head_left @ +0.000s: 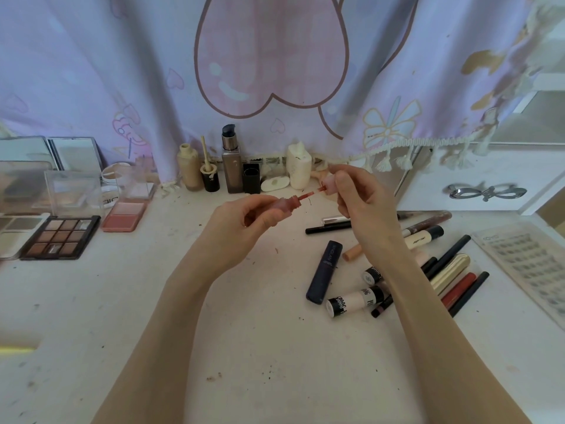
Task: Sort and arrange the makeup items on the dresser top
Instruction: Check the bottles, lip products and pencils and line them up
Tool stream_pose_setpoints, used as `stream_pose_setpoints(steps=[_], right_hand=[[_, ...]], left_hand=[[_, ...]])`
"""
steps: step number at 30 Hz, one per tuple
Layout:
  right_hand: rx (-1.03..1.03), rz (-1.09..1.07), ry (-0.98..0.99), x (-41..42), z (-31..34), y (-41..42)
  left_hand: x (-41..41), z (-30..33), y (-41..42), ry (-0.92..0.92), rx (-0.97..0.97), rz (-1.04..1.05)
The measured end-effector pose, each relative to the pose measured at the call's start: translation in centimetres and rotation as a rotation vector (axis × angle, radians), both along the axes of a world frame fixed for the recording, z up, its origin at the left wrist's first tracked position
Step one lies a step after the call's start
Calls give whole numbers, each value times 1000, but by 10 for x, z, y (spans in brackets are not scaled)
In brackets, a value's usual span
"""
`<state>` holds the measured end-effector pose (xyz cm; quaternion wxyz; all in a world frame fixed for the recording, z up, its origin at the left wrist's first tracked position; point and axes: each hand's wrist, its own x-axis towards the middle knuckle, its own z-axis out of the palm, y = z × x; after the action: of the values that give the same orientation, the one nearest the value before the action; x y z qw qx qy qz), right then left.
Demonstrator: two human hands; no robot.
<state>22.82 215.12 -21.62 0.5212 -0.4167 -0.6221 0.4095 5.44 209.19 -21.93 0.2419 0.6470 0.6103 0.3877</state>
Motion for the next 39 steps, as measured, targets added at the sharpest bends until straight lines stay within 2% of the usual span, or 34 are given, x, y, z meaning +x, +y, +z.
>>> stream_pose_setpoints(steps=[7,19,28,39], right_hand=[[55,36,-70,-4,0,-5],[165,-52,-115,0,1,-1],[243,-33,-189,-6,2,-8],[179,-84,-115,-2,1,-3]], left_hand=[[3,2,0,45,22,18],[6,4,-2,130,119,81],[6,1,0,176,100,67],[8,3,0,158,97,77]])
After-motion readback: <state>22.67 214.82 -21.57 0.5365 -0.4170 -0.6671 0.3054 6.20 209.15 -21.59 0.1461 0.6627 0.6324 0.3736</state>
